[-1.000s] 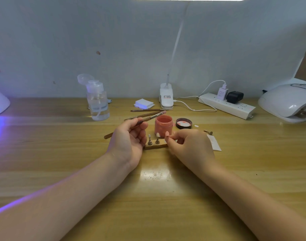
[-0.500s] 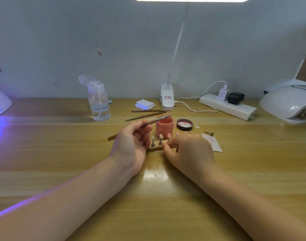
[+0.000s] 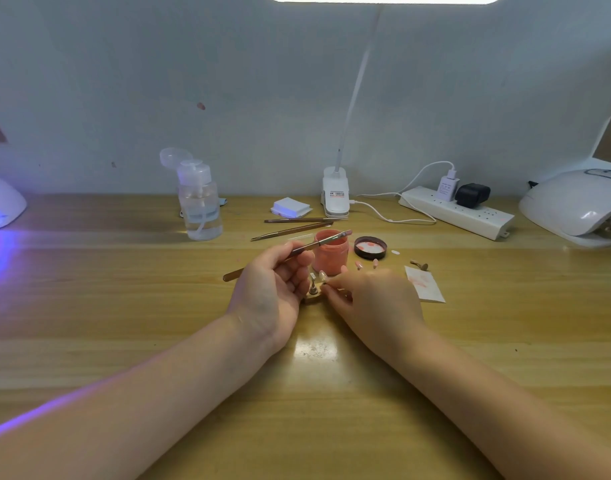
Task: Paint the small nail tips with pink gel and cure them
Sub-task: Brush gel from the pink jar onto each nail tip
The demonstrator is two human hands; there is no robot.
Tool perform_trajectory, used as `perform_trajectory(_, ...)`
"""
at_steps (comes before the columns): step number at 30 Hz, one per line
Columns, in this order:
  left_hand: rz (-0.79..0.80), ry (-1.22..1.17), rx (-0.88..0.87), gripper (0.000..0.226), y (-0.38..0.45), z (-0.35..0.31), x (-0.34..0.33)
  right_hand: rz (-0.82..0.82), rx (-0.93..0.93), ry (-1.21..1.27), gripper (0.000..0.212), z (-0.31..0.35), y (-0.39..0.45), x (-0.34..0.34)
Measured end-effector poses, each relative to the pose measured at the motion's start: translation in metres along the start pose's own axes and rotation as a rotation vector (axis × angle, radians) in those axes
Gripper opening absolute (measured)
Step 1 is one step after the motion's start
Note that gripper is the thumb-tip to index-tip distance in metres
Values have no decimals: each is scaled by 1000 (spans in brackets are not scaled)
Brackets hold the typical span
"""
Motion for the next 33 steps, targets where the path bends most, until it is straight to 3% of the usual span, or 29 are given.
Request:
perform_trajectory(7, 10, 95, -83, 19, 2, -13, 9, -105, -25, 216, 15, -5, -9, 20)
perform_trajectory(15, 142, 559, -596, 17, -28, -51, -1, -214, -257, 690, 4, -40, -13, 38)
perform_trajectory(20, 266, 731, -735, 9, -56, -49, -22, -242, -218, 651, 7, -42, -13, 37)
perform_trajectory(33, 374, 881, -815, 11, -73, -41, -34, -319, -99, 572, 5, -39, -13, 41)
Point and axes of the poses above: each hand's wrist, its own y-axis towards the middle knuckle, its own x-axis out of the back of the hand, z = x × y, the point moved 8 cm from there along y, towards the middle knuckle, and after that the axes turned 2 degrees about -y, right-handed, at the moved point
